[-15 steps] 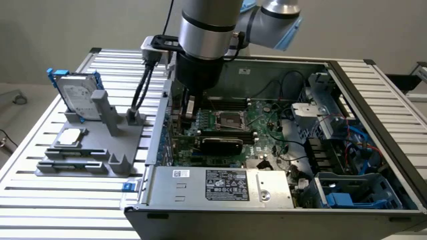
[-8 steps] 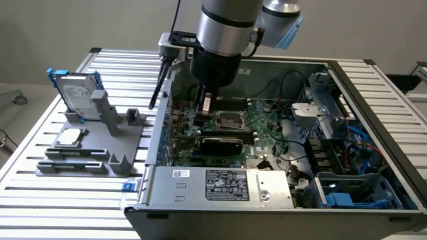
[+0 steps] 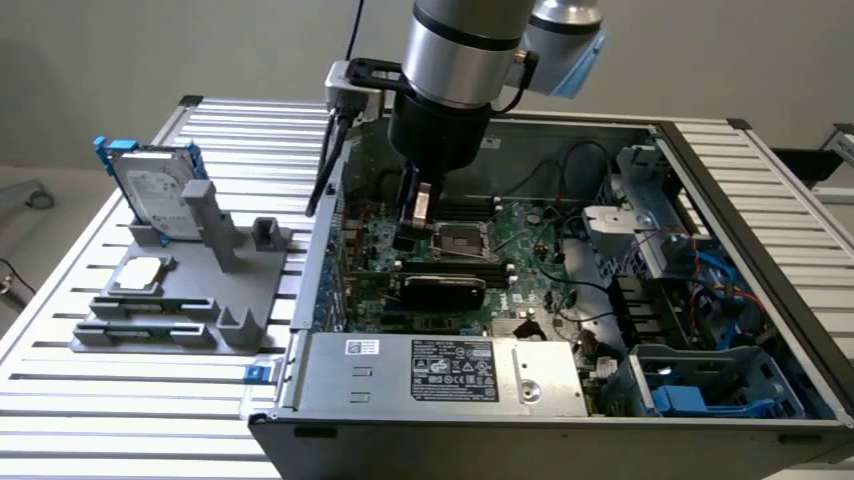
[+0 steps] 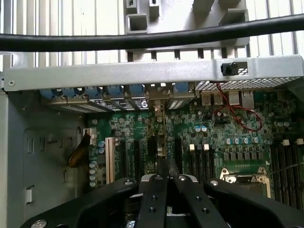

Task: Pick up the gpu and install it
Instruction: 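Press down on the gpu until it lock into place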

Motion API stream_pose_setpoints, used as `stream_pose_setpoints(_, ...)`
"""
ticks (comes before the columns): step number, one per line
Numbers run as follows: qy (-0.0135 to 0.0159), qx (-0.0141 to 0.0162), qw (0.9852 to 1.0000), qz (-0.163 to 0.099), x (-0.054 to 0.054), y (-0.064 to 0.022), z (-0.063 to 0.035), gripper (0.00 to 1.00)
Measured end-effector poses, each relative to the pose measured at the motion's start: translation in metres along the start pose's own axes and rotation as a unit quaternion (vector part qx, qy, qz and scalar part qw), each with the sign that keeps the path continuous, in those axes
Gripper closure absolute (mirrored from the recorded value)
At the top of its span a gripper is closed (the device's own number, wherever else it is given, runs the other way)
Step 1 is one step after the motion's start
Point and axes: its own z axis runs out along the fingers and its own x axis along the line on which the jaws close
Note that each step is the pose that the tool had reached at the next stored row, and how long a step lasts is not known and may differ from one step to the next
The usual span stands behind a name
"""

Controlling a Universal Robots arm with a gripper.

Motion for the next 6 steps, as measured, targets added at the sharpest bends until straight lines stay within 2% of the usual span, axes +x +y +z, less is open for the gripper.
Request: stream_pose_setpoints(6, 0.0, 0.0, 1.0, 0.0, 0.0, 0.0, 0.0, 0.89)
